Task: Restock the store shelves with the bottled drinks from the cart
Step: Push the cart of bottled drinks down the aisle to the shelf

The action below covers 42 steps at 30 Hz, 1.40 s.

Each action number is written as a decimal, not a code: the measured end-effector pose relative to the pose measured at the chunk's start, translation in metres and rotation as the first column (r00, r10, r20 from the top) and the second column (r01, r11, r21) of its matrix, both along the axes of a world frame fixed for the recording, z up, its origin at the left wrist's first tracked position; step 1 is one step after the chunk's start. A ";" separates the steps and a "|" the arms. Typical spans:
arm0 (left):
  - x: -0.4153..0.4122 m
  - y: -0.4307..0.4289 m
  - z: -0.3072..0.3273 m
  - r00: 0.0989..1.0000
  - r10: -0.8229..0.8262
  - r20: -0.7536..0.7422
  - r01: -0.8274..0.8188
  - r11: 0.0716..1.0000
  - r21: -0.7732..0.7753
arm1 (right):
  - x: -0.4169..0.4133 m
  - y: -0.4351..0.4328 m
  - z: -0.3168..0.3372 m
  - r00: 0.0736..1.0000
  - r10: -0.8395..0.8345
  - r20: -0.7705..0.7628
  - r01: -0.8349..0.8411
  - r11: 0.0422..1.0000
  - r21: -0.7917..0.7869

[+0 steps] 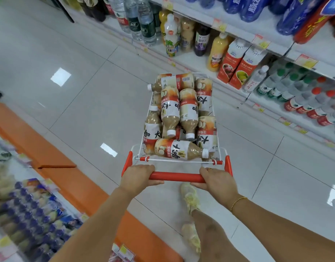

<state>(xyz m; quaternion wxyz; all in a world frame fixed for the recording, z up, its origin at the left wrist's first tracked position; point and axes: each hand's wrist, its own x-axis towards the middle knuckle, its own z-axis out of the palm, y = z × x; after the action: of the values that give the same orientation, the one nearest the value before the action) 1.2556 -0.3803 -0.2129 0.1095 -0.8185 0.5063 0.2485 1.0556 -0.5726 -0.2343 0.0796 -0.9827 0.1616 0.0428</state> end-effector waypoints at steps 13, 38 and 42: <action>0.167 -0.008 0.017 0.966 -0.242 -0.093 0.253 0.958 0.135 | 0.123 0.078 0.007 0.897 -0.349 -0.271 0.417 0.872 0.256; 0.185 -0.224 0.009 0.859 -0.505 -0.081 0.504 0.863 -0.028 | 0.119 -0.083 0.022 0.786 -0.545 -0.291 0.590 0.801 0.095; 0.166 -0.248 0.004 0.863 -0.501 -0.062 0.494 0.864 -0.096 | 0.101 -0.116 0.024 0.783 -0.544 -0.301 0.588 0.806 0.071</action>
<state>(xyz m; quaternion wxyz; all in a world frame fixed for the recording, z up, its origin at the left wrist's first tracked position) 1.4213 -0.6281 -0.2084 0.1167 -0.6525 0.7136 0.2268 1.1567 -0.6882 -0.2099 0.1456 -0.8636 0.4549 0.1614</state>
